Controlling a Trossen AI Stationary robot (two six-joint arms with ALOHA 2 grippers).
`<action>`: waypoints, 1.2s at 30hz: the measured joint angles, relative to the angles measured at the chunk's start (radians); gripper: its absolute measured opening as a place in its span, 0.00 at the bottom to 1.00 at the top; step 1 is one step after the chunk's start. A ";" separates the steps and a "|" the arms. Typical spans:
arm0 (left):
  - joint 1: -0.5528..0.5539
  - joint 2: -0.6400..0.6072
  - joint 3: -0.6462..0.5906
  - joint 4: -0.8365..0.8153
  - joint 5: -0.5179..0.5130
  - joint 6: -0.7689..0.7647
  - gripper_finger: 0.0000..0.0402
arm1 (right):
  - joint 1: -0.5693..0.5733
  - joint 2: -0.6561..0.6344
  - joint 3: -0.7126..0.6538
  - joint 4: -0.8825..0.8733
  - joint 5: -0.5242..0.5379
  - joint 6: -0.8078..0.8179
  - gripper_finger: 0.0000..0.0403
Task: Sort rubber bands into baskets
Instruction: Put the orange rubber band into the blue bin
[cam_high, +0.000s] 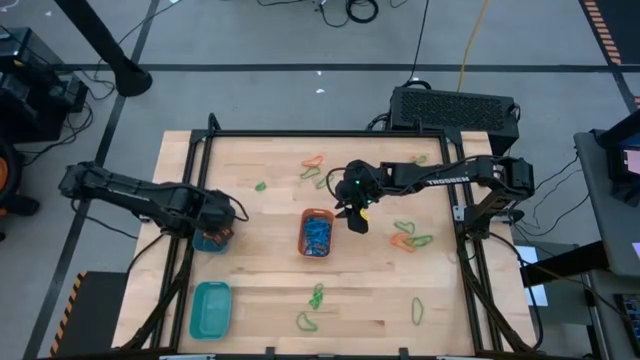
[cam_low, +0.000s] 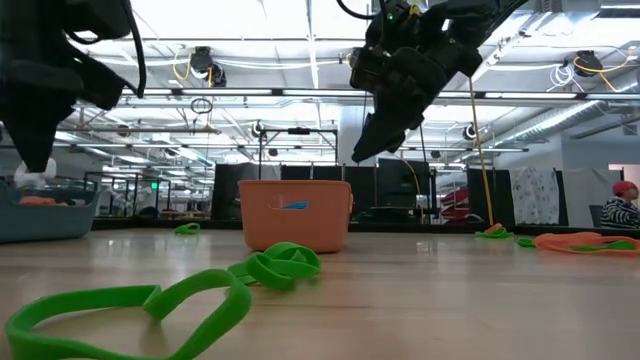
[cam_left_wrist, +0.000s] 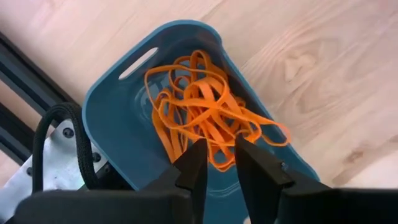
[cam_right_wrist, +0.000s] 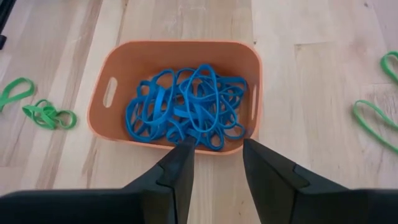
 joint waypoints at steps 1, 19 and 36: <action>0.000 0.012 0.000 0.000 0.000 0.000 0.23 | 0.000 0.000 0.000 -0.002 0.000 0.004 0.32; -0.001 0.079 0.008 0.464 -0.327 0.493 0.22 | 0.003 0.000 0.001 -0.019 -0.002 0.124 0.32; 0.173 0.075 -0.422 1.898 -0.182 1.177 0.16 | 0.053 -0.114 0.079 -0.468 0.139 0.178 0.32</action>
